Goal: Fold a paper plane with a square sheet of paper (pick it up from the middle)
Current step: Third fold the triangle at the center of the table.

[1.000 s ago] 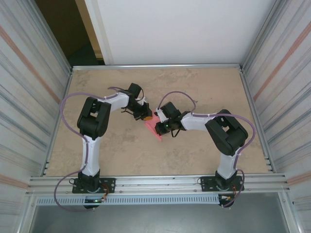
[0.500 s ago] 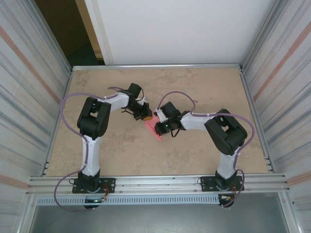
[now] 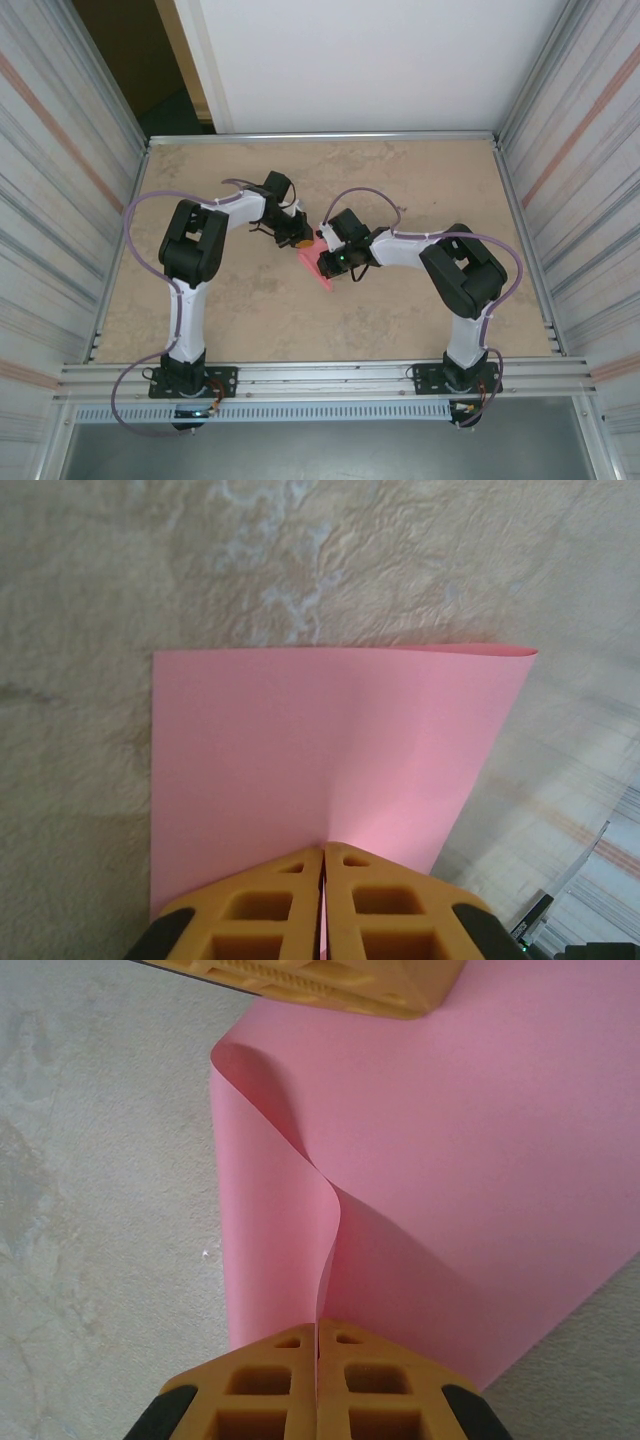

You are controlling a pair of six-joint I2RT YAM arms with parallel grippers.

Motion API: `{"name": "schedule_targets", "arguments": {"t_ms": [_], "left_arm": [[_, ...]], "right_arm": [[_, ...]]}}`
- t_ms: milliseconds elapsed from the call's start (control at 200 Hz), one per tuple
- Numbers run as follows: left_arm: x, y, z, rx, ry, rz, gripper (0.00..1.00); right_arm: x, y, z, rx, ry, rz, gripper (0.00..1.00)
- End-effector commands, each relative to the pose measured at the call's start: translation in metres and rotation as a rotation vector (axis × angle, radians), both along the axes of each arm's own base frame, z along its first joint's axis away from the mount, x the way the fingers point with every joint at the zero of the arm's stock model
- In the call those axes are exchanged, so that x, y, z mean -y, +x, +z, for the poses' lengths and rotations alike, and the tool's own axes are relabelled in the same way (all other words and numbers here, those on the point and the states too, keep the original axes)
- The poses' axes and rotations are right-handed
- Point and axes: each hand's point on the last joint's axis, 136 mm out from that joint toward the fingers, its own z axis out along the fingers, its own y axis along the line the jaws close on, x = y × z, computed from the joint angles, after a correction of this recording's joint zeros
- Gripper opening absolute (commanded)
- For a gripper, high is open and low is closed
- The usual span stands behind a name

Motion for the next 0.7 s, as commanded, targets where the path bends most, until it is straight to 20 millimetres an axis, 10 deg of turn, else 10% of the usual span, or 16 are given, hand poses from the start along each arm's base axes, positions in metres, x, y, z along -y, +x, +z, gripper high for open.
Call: {"name": "schedule_targets", "arguments": {"t_ms": [0,336,692], "left_arm": [[-0.007,-0.007,-0.02,-0.039,0.062,-0.01,0.11],[-0.022,0.014,0.051,0.109,-0.041,0.137,0.14],[-0.008,-0.036,0.052,0.057,-0.116,0.178,0.12]], "right_arm": [[0.006,0.003,-0.011,-0.033,-0.039,-0.035,0.01],[0.008,-0.001,-0.014,-0.055,-0.04,-0.043,0.01],[0.007,0.0,-0.014,-0.063,-0.031,-0.044,0.01]]}}
